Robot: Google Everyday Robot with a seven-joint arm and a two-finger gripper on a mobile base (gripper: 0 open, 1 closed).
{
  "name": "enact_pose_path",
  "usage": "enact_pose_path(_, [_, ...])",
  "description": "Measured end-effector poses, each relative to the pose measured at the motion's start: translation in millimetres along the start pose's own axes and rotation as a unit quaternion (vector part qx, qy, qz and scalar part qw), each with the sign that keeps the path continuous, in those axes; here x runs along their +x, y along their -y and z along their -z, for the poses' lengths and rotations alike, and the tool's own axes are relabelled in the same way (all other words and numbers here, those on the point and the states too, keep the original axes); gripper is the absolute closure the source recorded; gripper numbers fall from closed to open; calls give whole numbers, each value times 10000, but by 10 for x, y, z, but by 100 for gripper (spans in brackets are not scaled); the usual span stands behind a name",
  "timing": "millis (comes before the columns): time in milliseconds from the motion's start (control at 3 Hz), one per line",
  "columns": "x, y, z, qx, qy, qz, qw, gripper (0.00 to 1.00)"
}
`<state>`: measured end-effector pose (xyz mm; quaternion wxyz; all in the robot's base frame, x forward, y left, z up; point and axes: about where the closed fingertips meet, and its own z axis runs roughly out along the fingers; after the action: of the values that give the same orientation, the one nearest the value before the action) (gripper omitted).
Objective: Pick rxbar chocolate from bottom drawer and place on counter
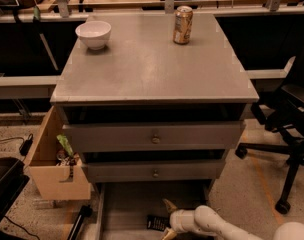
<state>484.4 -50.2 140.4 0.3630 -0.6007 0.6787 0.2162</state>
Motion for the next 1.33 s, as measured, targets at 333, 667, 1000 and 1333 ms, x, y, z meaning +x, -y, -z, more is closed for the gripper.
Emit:
enact_pose_path(333, [25,-12,-79,-36,-28,-54,10000,0])
enact_pose_path(667, [91,-39,-187,-157,-43,-154,9997,0])
enact_pose_path(1000, [224,-72,-351,-345,-111,-370,9987,0])
enact_pose_path(1333, [313,-97,-429,-438,-151,-545,9974,17])
